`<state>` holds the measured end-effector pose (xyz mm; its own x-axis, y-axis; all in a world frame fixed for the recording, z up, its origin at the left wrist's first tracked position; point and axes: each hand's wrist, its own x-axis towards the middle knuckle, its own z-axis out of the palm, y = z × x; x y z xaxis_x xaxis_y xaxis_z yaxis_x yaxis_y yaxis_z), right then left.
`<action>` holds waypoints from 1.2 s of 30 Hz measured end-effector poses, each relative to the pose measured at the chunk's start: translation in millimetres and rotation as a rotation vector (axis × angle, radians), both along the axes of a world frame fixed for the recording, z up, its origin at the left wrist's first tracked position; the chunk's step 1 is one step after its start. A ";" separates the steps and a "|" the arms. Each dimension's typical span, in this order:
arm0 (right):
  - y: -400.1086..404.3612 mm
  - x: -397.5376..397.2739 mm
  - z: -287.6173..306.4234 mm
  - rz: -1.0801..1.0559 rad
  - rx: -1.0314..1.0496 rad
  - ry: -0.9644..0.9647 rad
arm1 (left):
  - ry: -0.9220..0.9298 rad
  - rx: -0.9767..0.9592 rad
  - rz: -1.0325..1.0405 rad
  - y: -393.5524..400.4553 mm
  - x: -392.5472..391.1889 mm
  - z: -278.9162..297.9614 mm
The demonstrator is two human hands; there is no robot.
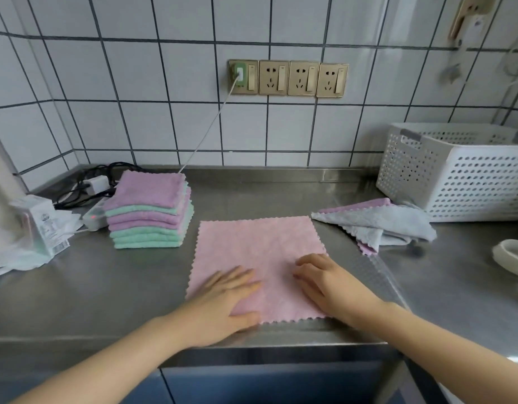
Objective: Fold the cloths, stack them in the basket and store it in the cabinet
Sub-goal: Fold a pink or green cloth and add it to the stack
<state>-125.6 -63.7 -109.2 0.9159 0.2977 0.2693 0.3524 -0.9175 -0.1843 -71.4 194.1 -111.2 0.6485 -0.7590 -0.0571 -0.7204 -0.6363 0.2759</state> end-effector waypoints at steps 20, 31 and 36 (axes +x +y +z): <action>35.8 -27.4 -1.9 -0.011 -0.278 -0.206 | -0.157 -0.337 0.164 13.7 -7.2 8.6; -38.1 -47.6 -9.7 -0.092 0.048 -0.079 | -0.115 -0.316 0.175 82.7 -6.8 -3.3; -41.9 -66.7 5.4 -0.137 0.407 -0.005 | 0.085 -0.526 0.285 95.3 -23.3 4.8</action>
<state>-192.3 -105.6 -103.8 0.9380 0.0420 0.3440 0.2342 -0.8086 -0.5398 -94.8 289.3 -106.5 0.8404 -0.4964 0.2176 -0.5027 -0.5640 0.6552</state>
